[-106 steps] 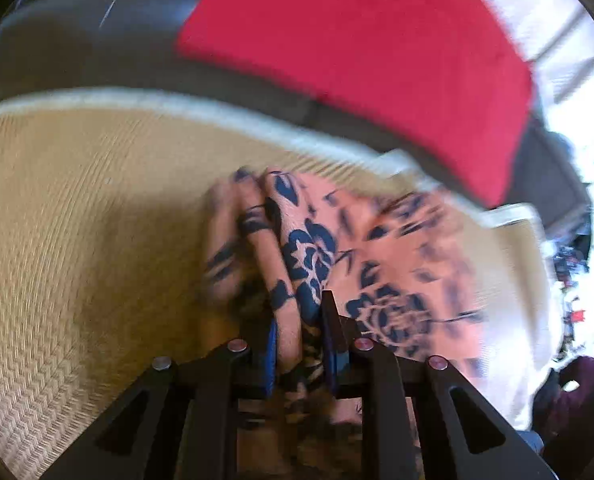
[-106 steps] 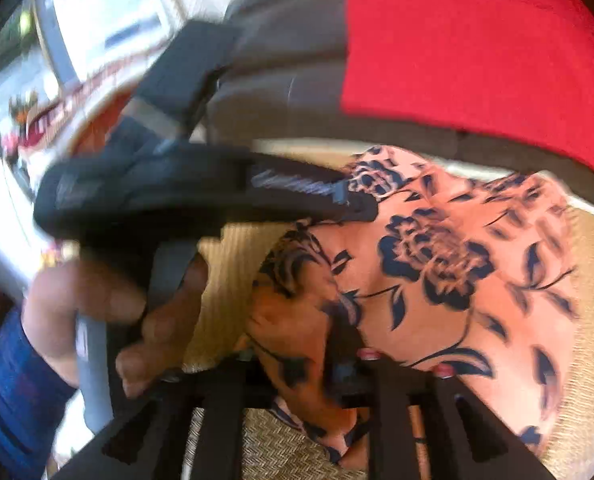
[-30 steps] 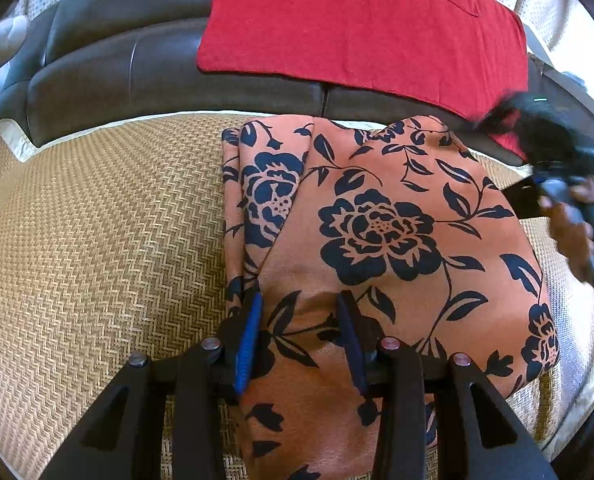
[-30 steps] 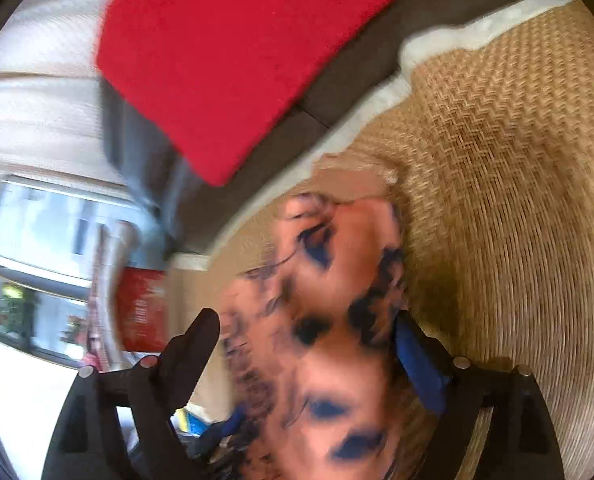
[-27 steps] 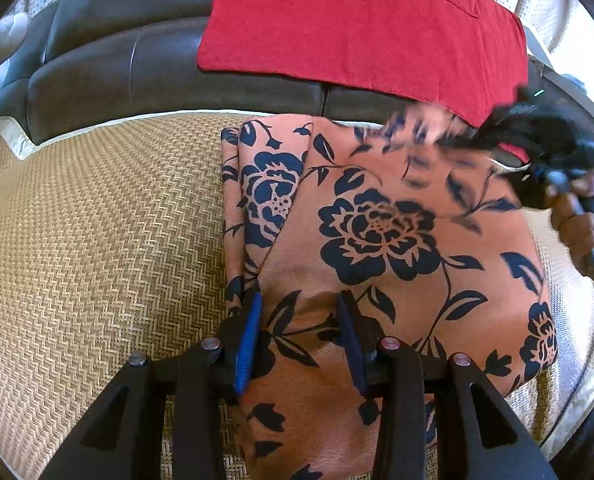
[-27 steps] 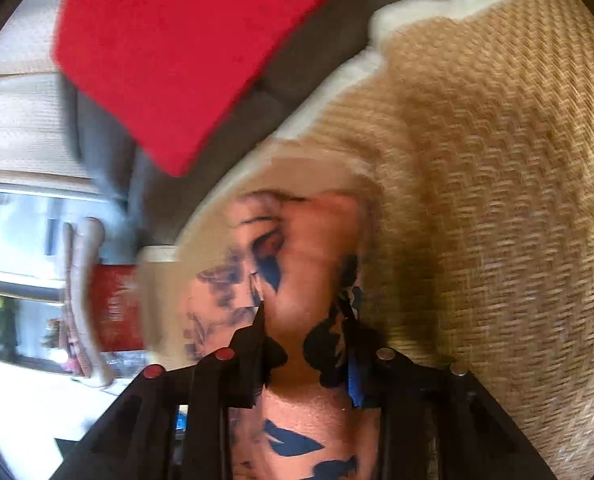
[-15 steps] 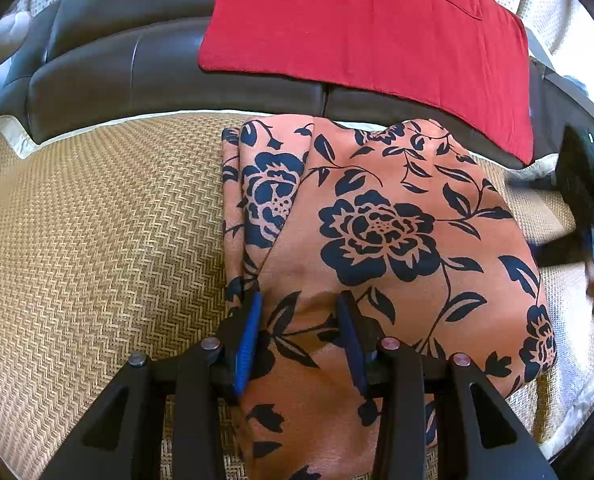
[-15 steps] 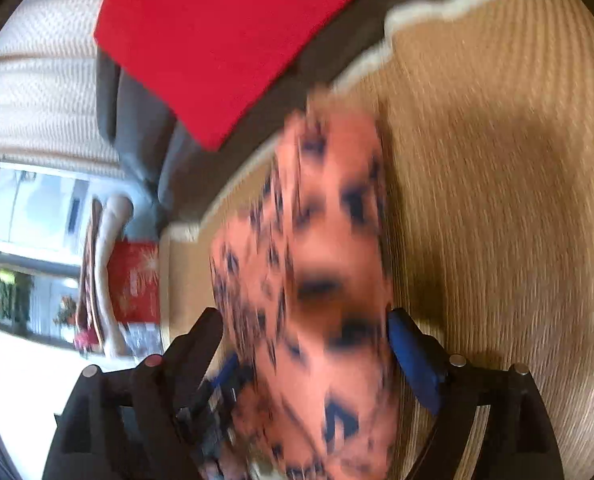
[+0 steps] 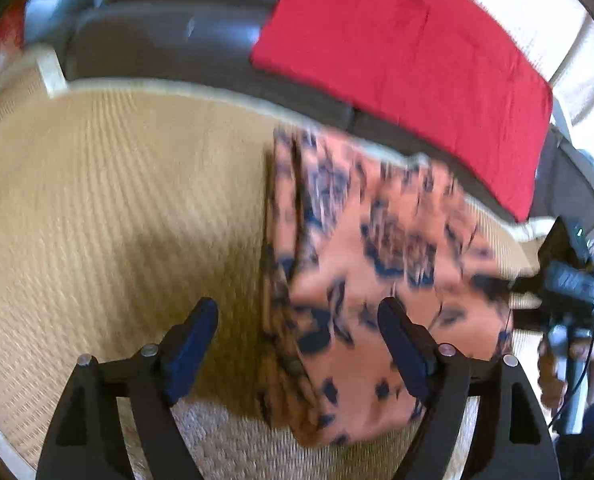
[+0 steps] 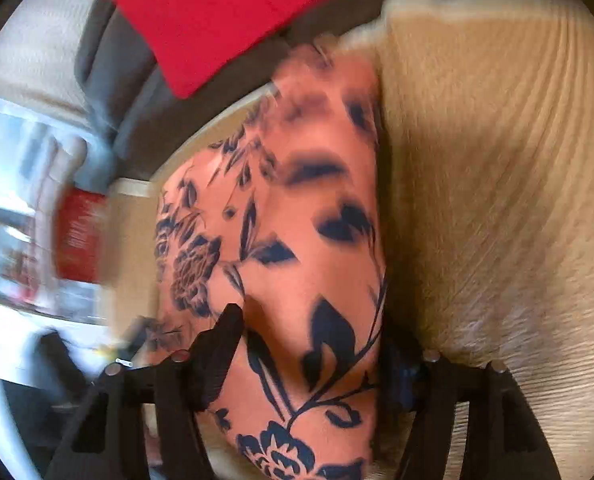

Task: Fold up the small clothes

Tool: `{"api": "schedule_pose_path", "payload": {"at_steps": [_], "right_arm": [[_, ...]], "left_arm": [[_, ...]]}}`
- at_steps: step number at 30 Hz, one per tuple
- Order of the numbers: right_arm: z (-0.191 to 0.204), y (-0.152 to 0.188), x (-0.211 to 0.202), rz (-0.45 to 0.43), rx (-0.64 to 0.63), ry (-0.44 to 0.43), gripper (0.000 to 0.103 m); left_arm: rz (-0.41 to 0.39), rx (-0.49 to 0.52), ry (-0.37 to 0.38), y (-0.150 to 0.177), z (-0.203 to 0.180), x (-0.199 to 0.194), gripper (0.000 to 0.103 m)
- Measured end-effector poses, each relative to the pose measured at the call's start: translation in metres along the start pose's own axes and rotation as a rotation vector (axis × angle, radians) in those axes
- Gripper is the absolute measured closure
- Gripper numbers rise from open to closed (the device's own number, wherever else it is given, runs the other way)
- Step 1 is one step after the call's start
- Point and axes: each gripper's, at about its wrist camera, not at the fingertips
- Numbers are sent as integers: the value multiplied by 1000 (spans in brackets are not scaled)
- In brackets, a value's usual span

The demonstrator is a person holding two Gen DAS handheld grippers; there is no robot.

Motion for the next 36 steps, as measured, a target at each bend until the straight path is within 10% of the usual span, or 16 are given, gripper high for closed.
{"api": "schedule_pose_path", "payload": {"at_steps": [3,5,12,16,21,25,26,27,29,36], "right_arm": [[8,-5,8,-21,-20,-19,30],[25,-12,32,39,-99,59,64],[89,-40,-18,-86,-264,111,70],[23,-55,-51,-105,-72,167,49],[-6,-47,-68,-208,0,-13,20],[-11,-55,-56,-171,-4,-53,20],[-13,-58,-47,-129,-5,-44,25],[-17,-59,-43,-92,-22,-26,56],[-9,-59,-36,-62,-67,26,63],[43,-68,-60,-209,-190,91,65]], "left_arm": [[-32,120,-84,12,-19,8,39],[7,124,-47,11,-29,11,58],[9,111,102,-12,-95,21,59],[10,191,76,-19,-139,29,39],[-22,41,58,-46,-107,20,19],[101,52,125,-49,-113,47,19],[133,81,147,-46,-122,55,29],[145,107,163,-43,-131,59,58],[122,116,174,-47,-142,55,75],[-5,168,234,-70,-193,29,71]]}}
Point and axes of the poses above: each gripper's, at about its wrist camera, not at the fingertips, and x roughly the way its jaws point, z to its left, y to its underside, and after that the axes turned 15 degrees about -y, right-handed
